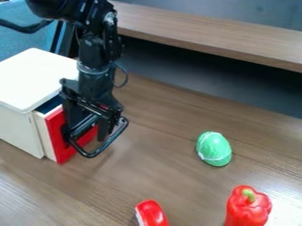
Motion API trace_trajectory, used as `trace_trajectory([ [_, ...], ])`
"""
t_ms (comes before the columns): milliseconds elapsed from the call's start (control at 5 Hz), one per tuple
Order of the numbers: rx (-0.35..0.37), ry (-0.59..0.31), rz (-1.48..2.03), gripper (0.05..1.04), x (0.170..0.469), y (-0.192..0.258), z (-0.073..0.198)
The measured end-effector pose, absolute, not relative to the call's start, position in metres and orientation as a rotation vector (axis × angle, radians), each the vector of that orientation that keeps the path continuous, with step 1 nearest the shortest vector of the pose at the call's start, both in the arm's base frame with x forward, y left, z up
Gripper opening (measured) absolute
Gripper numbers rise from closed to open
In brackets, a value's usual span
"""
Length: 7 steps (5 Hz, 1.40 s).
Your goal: Close the drawer
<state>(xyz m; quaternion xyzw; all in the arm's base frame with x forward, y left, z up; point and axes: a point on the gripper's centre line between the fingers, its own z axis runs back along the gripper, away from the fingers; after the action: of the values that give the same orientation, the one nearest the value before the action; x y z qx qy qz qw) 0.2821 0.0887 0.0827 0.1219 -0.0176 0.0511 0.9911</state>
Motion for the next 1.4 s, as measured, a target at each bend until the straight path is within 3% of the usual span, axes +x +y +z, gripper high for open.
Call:
trace_trajectory([
  [1000, 0.334, 0.003, 0.161, 0.999, 0.286, 0.115, 0.081],
  [1200, 0.327, 0.004, 0.16, 0.999, 0.286, 0.114, 0.08],
  [1400, 0.258, -0.013, 0.132, 0.999, 0.29, 0.103, 0.078],
])
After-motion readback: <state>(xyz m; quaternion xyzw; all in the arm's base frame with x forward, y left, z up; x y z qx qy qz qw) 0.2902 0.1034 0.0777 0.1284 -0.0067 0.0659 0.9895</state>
